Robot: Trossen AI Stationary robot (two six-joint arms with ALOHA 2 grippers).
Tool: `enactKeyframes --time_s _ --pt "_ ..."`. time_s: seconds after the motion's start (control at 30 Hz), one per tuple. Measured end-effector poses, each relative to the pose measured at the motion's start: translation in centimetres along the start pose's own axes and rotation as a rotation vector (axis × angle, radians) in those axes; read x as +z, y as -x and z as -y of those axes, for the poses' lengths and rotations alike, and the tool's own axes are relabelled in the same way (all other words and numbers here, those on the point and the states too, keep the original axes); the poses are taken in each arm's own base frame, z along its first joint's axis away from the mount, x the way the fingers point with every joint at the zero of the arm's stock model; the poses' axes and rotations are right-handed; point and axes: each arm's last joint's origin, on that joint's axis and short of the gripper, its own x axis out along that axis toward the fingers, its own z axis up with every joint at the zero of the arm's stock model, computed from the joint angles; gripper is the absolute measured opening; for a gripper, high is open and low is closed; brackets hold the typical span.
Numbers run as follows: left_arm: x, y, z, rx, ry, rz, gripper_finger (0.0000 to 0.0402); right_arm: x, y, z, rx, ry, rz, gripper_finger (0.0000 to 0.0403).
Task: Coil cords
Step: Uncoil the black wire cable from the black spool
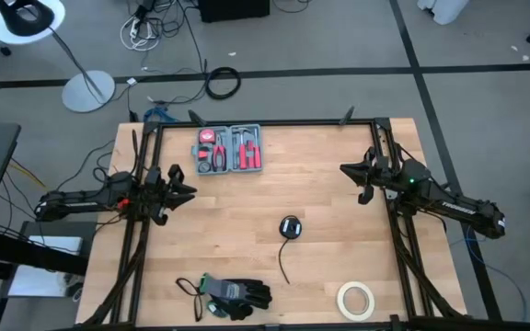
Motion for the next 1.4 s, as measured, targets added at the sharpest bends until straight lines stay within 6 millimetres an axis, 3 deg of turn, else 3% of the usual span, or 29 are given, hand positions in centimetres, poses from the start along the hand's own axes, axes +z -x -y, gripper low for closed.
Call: enactKeyframes --time_s 0.6,1.07,1.4 --pt "0.0 0.0 -0.2 0.050 0.033 0.017 0.0099 0.3 0.0 0.0 0.004 -0.010 0.028 0.0032" --pt "-0.3 -0.1 -0.5 0.136 0.084 -0.026 0.0099 0.3 0.0 -0.3 0.098 -0.299 0.008 0.0032" --pt "2.2 -1.5 0.0 0.221 0.083 -0.037 0.0099 0.7 -0.3 -0.4 0.137 -0.344 0.034 0.0032"
